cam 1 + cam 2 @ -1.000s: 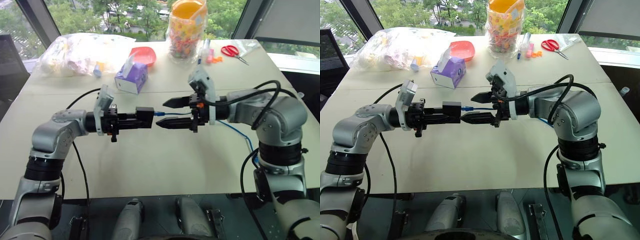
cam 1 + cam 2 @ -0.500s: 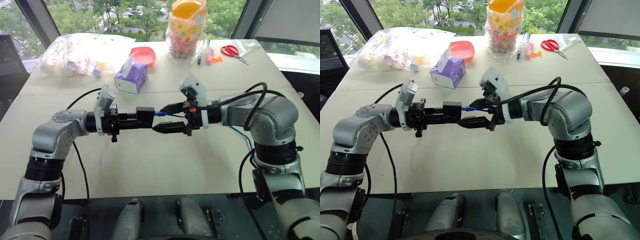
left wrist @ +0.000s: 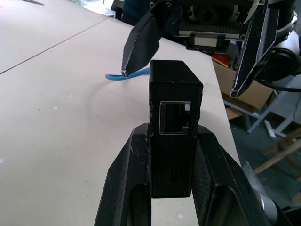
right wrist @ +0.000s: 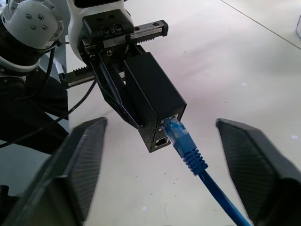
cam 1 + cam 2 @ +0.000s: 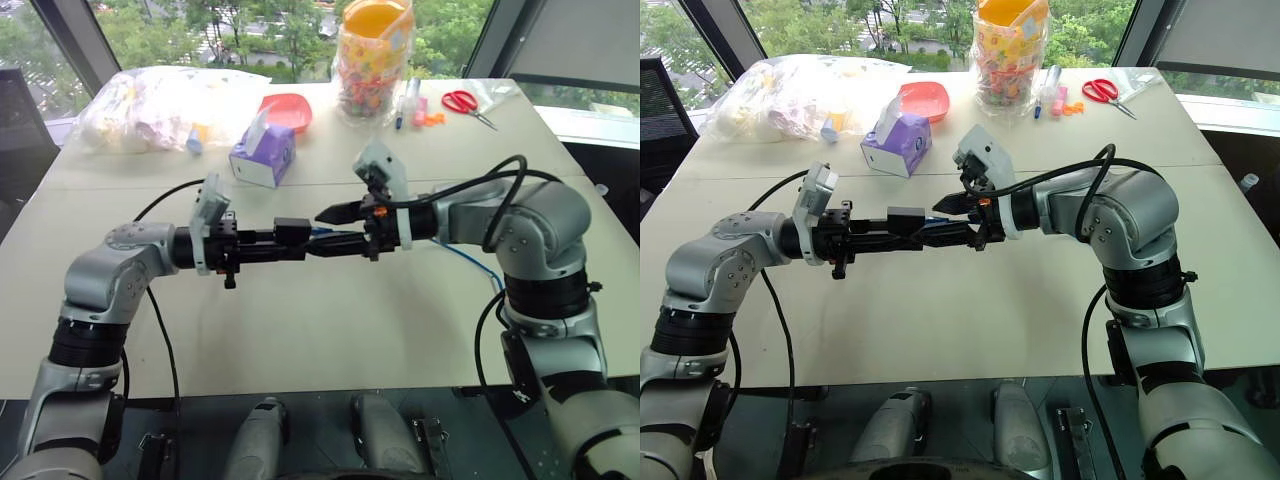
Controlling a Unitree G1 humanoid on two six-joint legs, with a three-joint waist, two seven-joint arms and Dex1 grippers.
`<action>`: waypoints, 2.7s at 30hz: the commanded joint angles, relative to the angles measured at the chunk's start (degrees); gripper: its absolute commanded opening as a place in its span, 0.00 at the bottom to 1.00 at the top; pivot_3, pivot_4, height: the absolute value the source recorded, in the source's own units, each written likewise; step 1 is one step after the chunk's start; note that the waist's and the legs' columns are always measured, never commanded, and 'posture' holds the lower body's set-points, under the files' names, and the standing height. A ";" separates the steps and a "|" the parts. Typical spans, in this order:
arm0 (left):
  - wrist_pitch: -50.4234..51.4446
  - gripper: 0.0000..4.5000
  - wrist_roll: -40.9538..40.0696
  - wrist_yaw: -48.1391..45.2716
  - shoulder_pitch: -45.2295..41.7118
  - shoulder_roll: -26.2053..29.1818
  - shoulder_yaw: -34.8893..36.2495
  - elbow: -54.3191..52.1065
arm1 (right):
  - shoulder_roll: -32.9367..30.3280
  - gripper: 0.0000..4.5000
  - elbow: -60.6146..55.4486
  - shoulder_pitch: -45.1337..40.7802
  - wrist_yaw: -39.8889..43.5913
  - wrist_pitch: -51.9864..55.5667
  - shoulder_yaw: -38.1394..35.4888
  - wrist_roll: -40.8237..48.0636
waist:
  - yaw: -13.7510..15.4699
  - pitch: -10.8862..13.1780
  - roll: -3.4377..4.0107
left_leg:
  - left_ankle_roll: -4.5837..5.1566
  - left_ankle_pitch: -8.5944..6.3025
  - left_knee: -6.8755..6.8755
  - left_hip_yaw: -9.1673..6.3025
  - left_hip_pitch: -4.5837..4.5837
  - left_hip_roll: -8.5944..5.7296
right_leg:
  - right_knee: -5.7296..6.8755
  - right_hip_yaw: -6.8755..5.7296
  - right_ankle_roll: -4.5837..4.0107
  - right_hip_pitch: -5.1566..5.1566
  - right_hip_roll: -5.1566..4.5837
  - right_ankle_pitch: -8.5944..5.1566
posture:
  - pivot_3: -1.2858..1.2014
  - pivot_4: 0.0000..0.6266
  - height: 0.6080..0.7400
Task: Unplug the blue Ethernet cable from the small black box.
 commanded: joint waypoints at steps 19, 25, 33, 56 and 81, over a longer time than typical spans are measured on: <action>-0.05 0.11 -0.87 -0.31 -1.70 0.35 1.26 -0.78 | -1.95 0.00 -2.14 -0.12 1.32 -2.28 1.96 1.29 | 0.02 0.00 0.00 | 0.00 0.00 0.00 0.00 0.00 0.00 | 0.00 0.00 0.00 -0.01 0.00 0.00 | 0.52 0.24 1.00; 0.07 0.11 -1.00 -0.45 -2.01 0.53 1.29 -0.58 | -2.57 0.12 -3.27 1.20 3.00 -5.69 2.44 1.36 | 0.02 0.00 0.00 | 0.00 0.00 0.00 0.00 0.00 0.00 | 0.00 0.00 0.01 0.00 0.00 0.00 | 0.52 0.24 1.00; -0.23 0.11 -0.67 -0.50 -1.82 0.63 0.92 -0.69 | -5.10 0.50 -2.83 -0.90 3.23 -4.21 1.32 1.86 | 0.11 0.00 -0.01 | 0.00 0.00 0.01 0.01 -0.01 0.00 | 0.00 0.00 0.01 -0.01 -0.01 0.00 | 0.52 0.24 1.00; -0.26 0.11 -0.90 -0.23 -1.71 0.36 1.14 -1.46 | -4.77 0.50 2.23 -0.98 3.16 -5.67 2.74 1.27 | 0.04 0.01 -0.01 | 0.00 0.00 0.00 0.01 -0.02 0.00 | -0.01 0.00 0.01 -0.01 0.00 0.00 | 0.52 0.24 1.00; 0.50 0.11 -1.65 0.36 0.43 0.19 0.91 -3.95 | -4.04 0.20 2.88 -2.66 4.62 -5.71 3.94 1.39 | 0.02 0.01 -0.01 | 0.00 0.00 0.00 0.01 -0.02 0.00 | -0.01 0.00 0.01 -0.01 0.00 0.00 | 0.52 0.24 1.00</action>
